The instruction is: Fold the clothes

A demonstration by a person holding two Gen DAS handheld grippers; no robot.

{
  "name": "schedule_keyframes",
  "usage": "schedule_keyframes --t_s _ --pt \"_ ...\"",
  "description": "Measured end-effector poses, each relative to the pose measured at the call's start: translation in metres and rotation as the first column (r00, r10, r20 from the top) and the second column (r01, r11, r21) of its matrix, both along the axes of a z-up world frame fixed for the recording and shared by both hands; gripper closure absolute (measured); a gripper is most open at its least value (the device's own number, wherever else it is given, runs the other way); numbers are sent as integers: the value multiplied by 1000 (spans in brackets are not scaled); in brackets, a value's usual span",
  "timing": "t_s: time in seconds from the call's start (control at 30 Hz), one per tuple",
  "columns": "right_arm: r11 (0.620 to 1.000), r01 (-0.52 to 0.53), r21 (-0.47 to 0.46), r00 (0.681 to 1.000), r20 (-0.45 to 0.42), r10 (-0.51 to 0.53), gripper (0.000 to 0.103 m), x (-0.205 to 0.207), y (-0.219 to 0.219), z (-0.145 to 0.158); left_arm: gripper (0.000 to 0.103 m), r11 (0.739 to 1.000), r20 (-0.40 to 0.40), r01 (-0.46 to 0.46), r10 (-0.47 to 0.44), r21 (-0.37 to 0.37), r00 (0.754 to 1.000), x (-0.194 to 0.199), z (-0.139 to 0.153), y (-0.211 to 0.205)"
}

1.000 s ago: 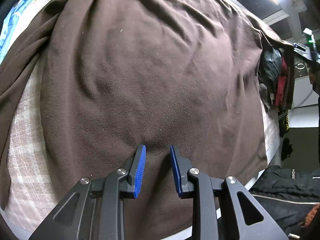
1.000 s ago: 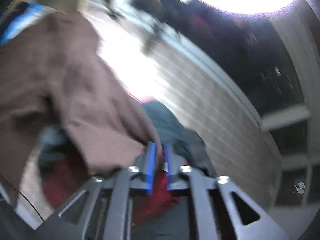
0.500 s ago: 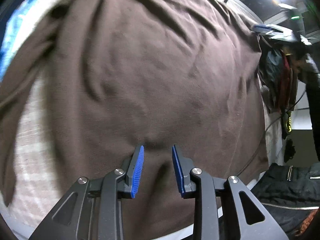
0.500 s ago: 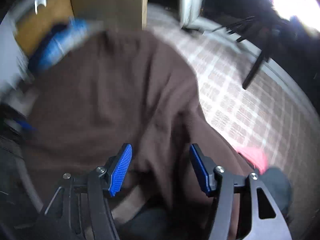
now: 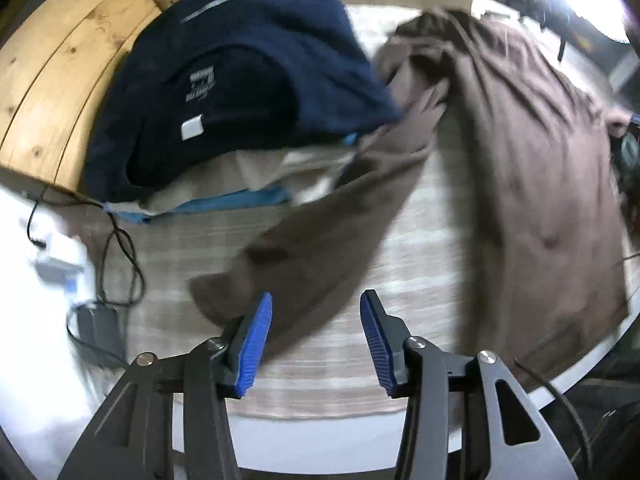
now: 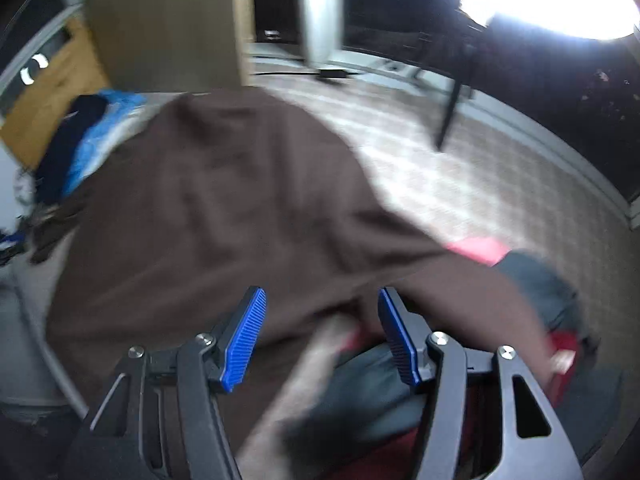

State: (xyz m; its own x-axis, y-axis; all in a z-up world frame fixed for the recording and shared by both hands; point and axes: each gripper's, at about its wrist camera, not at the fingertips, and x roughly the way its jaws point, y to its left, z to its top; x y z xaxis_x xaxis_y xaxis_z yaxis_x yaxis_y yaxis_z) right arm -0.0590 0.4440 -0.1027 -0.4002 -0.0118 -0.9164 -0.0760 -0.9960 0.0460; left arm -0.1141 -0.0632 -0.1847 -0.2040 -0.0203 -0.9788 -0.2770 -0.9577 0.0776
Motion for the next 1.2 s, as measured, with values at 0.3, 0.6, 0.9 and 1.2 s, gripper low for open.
schedule_keyframes --t_s 0.3,0.6,0.9,1.2 --pt "987 -54 -154 997 40 61 45 13 -167 -15 57 989 17 139 -140 46 990 -4 -33 -54" --pt "975 -75 -211 993 69 92 45 -6 -242 -35 57 983 -1 96 -97 154 995 -12 -50 -93" --pt "971 63 -230 981 193 -18 45 -12 -203 -100 93 917 -85 95 -67 387 994 4 -16 -86" --pt "970 27 -241 971 236 31 45 -28 -193 -121 59 885 -35 127 -125 448 992 57 12 -73"
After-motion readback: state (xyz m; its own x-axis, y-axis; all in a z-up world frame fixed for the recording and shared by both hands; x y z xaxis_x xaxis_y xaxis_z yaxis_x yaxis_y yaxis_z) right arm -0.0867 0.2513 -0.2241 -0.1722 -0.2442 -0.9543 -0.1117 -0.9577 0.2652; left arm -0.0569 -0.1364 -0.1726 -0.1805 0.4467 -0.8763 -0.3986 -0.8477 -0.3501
